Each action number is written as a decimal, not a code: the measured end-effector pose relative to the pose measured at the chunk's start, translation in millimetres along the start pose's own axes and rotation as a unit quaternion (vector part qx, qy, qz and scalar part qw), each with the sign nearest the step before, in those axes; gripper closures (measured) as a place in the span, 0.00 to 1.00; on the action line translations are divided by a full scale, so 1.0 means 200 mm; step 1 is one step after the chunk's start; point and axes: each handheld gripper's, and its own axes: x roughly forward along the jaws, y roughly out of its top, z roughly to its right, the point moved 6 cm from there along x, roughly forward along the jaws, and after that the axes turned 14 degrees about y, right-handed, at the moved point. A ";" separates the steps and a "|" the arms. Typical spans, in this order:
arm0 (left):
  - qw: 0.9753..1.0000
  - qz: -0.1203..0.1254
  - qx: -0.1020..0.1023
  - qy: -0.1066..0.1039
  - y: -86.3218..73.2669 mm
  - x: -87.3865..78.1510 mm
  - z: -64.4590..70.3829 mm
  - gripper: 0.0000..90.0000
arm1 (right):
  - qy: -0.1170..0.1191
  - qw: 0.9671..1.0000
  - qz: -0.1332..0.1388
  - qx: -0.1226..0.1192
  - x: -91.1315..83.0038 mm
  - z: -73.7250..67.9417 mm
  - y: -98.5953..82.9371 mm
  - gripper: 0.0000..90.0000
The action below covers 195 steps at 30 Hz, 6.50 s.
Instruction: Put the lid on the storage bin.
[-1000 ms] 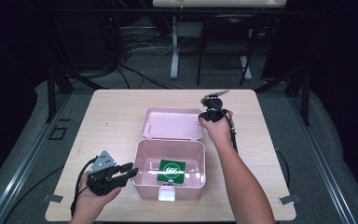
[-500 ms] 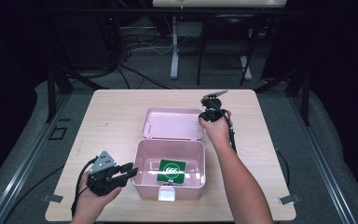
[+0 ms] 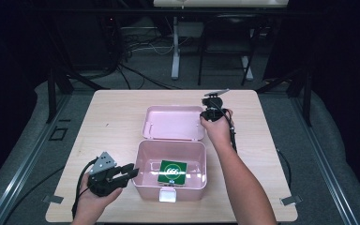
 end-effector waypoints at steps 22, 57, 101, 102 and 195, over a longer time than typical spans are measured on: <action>1.000 0.001 0.002 0.004 0.00 0.00 0.00 0.79 | 0.020 0.998 0.059 -0.019 -0.18 -0.08 0.06 0.94; 1.000 0.000 -0.002 0.006 0.00 -0.01 0.01 0.78 | 0.053 0.987 0.132 -0.073 -0.39 -0.19 0.03 0.96; 1.000 0.002 -0.004 0.008 -0.01 -0.01 0.01 0.78 | 0.057 0.966 0.205 -0.147 -0.60 -0.31 -0.16 0.97; 1.000 0.002 -0.004 0.008 -0.01 -0.01 0.01 0.78 | 0.054 0.966 0.206 -0.149 -0.61 -0.31 -0.16 0.97; 0.996 0.080 -0.005 0.041 0.43 -0.15 -0.12 0.77 | 0.094 0.956 0.228 -0.156 -0.71 -0.37 -0.47 0.92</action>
